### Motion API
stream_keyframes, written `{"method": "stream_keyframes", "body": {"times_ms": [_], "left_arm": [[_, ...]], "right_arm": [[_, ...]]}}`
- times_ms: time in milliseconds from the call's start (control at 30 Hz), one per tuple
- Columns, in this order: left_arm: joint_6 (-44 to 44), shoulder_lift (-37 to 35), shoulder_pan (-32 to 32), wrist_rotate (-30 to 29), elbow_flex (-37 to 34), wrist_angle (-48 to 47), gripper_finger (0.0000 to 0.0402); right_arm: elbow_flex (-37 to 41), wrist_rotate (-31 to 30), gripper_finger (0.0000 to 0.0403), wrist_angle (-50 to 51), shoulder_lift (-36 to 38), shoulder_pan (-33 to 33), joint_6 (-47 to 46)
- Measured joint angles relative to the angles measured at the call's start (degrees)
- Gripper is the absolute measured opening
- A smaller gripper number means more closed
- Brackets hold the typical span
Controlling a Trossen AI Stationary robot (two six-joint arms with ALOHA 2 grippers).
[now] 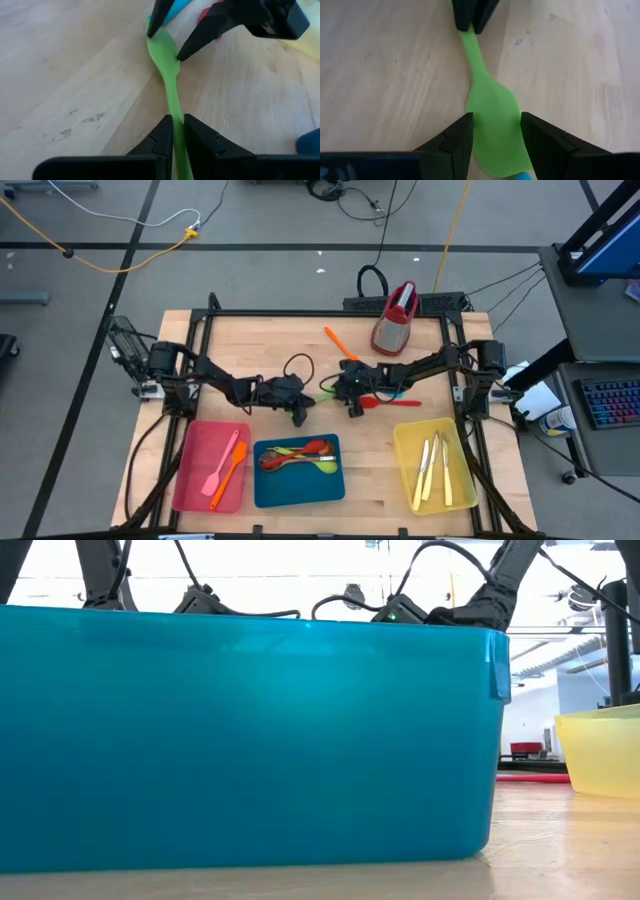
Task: Pick & Place Kitchen Items
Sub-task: Put the green spatula into the pink bin
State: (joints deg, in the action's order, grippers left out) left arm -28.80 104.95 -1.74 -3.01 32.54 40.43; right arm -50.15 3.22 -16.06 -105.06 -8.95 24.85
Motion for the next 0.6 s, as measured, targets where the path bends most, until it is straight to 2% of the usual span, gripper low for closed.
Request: {"method": "stream_keyframes", "body": {"times_ms": [233, 400, 600], "left_arm": [[7.97, 0.00, 1.27, -0.62, 0.99, 0.01, 0.0042], [10.48, -0.07, 2.25, -1.92, 1.82, 0.35, 0.0042], [10.16, -0.07, 2.56, -3.04, 1.85, -0.65, 0.0042]], "right_arm": [[0.00, 0.21, 0.0160, 0.38, 0.12, -0.72, -11.23], [0.00, 0.32, 0.0160, 0.29, 0.44, -2.64, -13.64], [0.00, 10.22, 0.0160, 0.98, 0.44, -6.32, -17.08]]}}
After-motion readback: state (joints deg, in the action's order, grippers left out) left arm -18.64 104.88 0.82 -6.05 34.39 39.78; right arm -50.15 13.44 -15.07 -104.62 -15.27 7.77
